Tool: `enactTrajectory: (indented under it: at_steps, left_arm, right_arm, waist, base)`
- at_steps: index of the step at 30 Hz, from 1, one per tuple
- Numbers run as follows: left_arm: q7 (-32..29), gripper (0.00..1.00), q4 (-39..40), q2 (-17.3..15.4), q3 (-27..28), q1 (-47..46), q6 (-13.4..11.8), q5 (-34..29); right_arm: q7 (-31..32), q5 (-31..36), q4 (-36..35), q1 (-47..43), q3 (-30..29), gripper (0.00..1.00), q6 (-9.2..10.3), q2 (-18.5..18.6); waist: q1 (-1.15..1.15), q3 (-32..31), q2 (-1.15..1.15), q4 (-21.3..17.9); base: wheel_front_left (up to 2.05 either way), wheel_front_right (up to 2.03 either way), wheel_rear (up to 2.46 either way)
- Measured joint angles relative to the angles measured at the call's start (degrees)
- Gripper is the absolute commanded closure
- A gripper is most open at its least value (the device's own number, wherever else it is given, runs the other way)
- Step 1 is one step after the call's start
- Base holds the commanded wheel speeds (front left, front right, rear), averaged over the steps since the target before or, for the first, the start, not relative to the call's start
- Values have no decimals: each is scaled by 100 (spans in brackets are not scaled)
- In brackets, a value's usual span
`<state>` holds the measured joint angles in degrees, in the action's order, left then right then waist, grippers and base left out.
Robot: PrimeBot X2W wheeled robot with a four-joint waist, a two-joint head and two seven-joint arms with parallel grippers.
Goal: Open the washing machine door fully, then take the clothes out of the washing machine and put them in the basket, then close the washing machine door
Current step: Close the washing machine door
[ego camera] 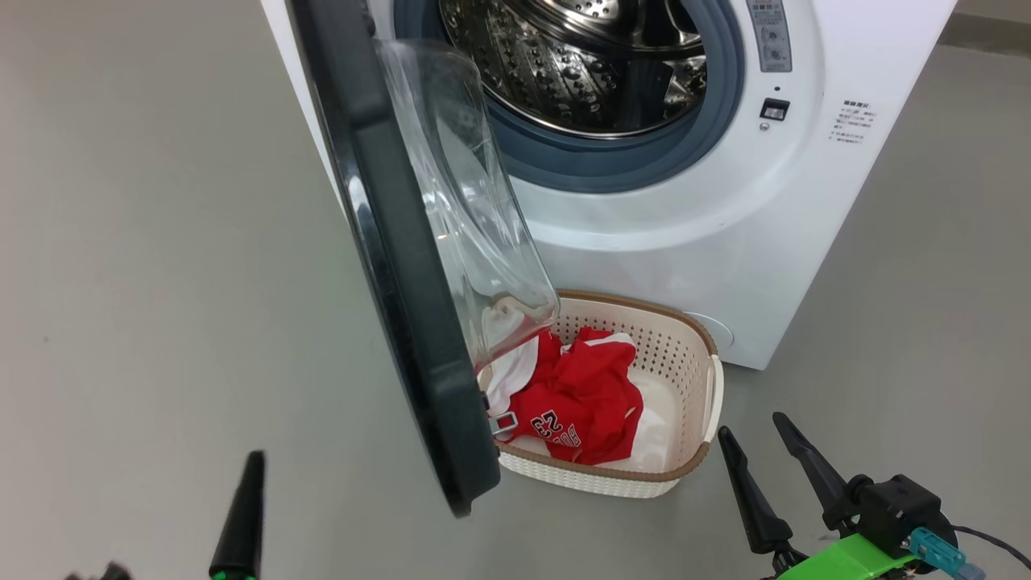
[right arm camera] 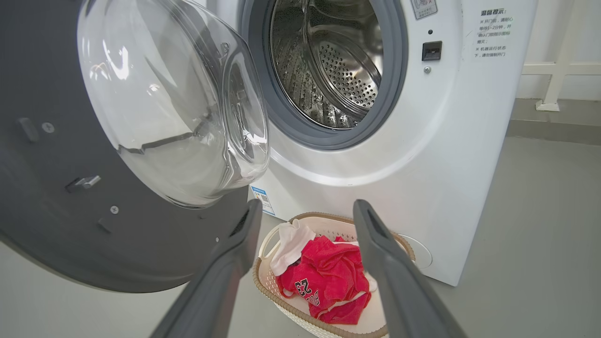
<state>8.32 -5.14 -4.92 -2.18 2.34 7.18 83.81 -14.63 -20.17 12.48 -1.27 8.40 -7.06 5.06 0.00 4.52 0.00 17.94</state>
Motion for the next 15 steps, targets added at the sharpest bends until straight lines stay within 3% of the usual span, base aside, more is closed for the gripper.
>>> enactTrajectory:
  at_steps: [2,6,10,15]
  left_arm:
    - [-645,100,223,-171,-38,3,0,742]
    - [-1868,100,415,-347,-35,4,0,1352]
    - [-2713,100,520,-382,1,2,0,1350]
    - [-3196,100,583,-292,97,-71,0,1205]
  right_arm:
    - [0,0,0,11,2,0,0,-8]
    - [0,0,-1,42,2,0,0,-12]
    - [0,0,-3,64,-1,0,0,-18]
    - [0,1,-16,220,-14,0,0,-19]
  waist:
    - [0,30,0,-20]
    - [0,109,0,-68]
    - [0,198,0,-148]
    - [0,312,0,-286]
  base:
    - [0,0,0]
    - [0,0,0]
    - [0,0,0]
    - [0,0,0]
